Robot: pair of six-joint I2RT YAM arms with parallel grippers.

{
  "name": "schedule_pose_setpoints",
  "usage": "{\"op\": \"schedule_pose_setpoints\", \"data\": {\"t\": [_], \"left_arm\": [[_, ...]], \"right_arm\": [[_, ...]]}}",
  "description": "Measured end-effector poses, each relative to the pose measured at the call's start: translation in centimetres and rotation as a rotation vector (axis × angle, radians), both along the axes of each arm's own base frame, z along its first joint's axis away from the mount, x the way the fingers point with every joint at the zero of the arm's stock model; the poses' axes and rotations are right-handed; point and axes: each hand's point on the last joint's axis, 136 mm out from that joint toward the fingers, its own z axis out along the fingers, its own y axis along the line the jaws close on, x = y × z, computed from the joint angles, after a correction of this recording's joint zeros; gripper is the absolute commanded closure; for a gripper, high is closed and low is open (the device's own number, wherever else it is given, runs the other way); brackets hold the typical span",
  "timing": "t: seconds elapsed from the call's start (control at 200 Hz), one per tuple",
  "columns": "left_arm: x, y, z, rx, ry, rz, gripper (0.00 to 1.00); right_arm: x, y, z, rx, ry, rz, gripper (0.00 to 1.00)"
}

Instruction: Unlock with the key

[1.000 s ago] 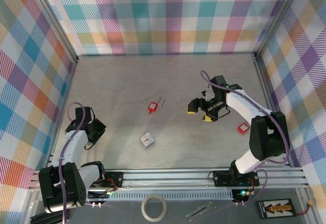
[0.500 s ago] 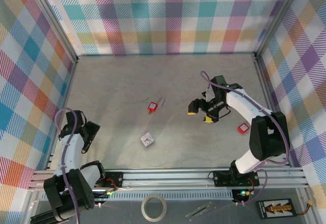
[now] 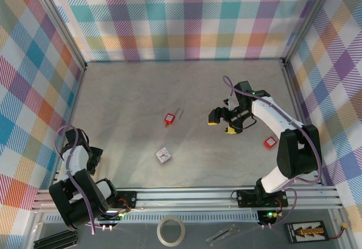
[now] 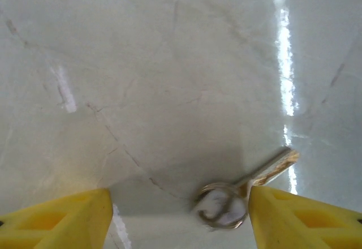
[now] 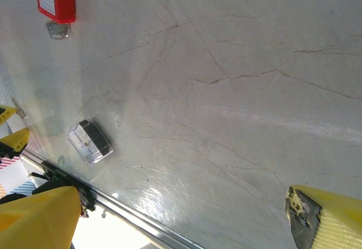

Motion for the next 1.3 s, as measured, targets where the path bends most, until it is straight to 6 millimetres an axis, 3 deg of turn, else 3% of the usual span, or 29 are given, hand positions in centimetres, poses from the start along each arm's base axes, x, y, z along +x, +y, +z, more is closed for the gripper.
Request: {"op": "schedule_pose_setpoints", "data": {"t": [0.155,0.265,0.39,0.66,0.73,0.895,0.97,1.12,1.195,1.3], "left_arm": [[-0.5,0.0,-0.4,-0.017,0.048,-0.003,0.56],[-0.5,-0.1,-0.5,-0.027,0.07,-0.008,0.6],[-0.2,-0.4,-0.7,-0.024,0.119,-0.058,0.74],[0.6,-0.8,-0.8,0.057,0.168,-0.16,0.95],[1.5,-1.0,-0.7,0.083,0.148,-0.19,1.0],[5.4,-2.5,-0.2,0.14,0.013,-0.291,1.0],[7.3,-4.0,0.0,0.125,-0.061,-0.343,1.0],[10.7,-9.6,0.6,0.013,-0.211,-0.507,1.0],[11.2,-12.5,0.6,-0.062,-0.244,-0.594,1.0],[11.1,-15.1,0.7,-0.134,-0.256,-0.666,1.0]], "right_arm": [[0.0,0.0,0.0,0.003,0.001,0.0,0.07],[0.0,0.0,0.0,0.002,0.0,0.0,0.07],[0.0,0.0,0.0,0.003,-0.001,0.0,0.08],[-0.1,0.1,-0.2,0.005,0.002,0.001,0.08],[-0.2,0.0,-0.3,0.004,0.005,0.001,0.08],[-0.2,0.0,-0.2,0.007,-0.004,0.0,0.09],[0.1,0.2,-0.1,0.014,-0.017,0.0,0.09],[0.5,0.7,-0.1,0.039,-0.027,-0.011,0.1],[0.6,1.1,0.0,0.05,-0.036,-0.011,0.1],[0.8,2.0,0.2,0.06,-0.055,0.001,0.1]]}}
